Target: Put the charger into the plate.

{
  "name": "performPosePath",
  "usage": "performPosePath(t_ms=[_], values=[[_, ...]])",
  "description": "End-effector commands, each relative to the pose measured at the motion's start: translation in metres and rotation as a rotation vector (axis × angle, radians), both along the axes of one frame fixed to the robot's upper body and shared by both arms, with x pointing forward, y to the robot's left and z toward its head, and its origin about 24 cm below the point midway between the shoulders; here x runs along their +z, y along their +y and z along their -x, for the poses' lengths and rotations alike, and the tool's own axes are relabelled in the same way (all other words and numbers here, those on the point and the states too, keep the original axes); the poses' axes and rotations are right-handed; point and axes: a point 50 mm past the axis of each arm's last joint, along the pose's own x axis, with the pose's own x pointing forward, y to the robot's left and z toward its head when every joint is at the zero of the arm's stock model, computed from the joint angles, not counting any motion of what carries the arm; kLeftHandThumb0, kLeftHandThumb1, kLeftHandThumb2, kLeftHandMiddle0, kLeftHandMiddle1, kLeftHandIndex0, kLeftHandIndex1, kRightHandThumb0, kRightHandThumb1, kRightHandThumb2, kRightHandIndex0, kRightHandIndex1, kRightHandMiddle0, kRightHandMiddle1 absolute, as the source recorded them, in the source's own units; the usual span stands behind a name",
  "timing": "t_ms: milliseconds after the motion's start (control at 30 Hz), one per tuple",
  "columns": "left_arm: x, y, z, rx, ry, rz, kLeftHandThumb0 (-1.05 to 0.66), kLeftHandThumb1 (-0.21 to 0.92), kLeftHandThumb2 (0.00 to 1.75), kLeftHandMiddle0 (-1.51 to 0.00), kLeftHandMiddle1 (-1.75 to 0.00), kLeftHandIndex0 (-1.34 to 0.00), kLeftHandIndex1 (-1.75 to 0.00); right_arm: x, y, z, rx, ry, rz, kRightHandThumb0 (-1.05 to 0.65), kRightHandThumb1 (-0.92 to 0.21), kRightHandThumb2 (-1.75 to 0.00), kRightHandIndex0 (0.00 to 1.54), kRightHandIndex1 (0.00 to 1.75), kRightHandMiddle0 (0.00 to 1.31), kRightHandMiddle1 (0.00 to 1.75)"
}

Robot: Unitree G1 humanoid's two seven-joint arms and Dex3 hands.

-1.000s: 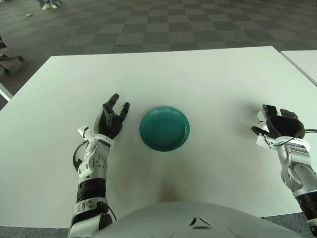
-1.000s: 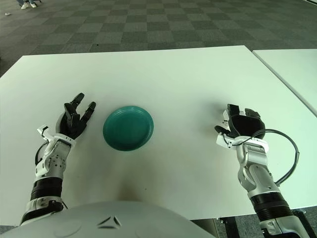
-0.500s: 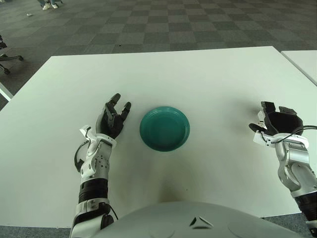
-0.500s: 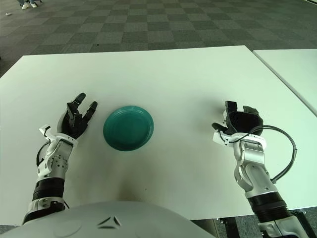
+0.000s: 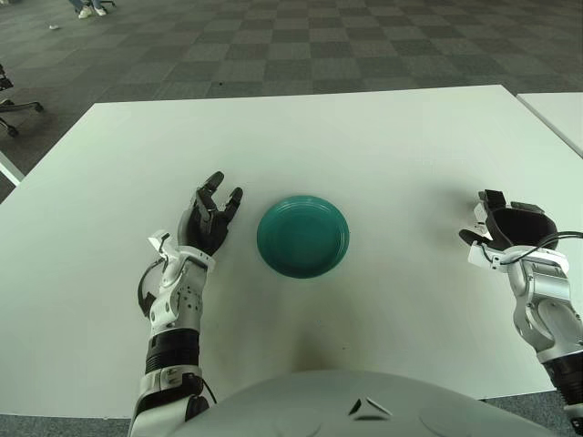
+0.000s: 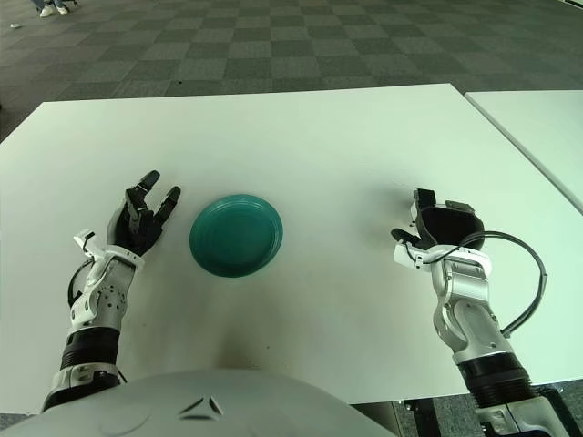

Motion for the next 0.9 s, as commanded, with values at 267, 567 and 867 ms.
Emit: performPosePath(t_ms=[267, 567, 867], values=[[-0.019, 0.003, 0.012, -0.017, 0.082, -0.001, -0.76, 0.92, 0.89, -0.42, 0.00, 0.00, -0.82, 0.007, -0.009, -0.012, 0.008, -0.020, 0.016, -1.03, -0.92, -0.87, 0.39, 0.03, 0.00, 0.55], [-0.019, 0.006, 0.012, -0.010, 0.089, 0.010, -0.76, 0.92, 0.89, -0.42, 0.00, 0.00, -0.81, 0.001, -0.021, -0.016, -0.002, -0.016, 0.020, -1.02, -0.92, -0.85, 0.41, 0.03, 0.00, 0.56], [-0.019, 0.009, 0.012, -0.017, 0.085, -0.001, -0.77, 0.92, 0.90, -0.42, 0.00, 0.00, -0.82, 0.000, -0.028, -0.017, -0.020, -0.014, 0.026, -1.02, -0.92, -0.86, 0.43, 0.04, 0.00, 0.56]])
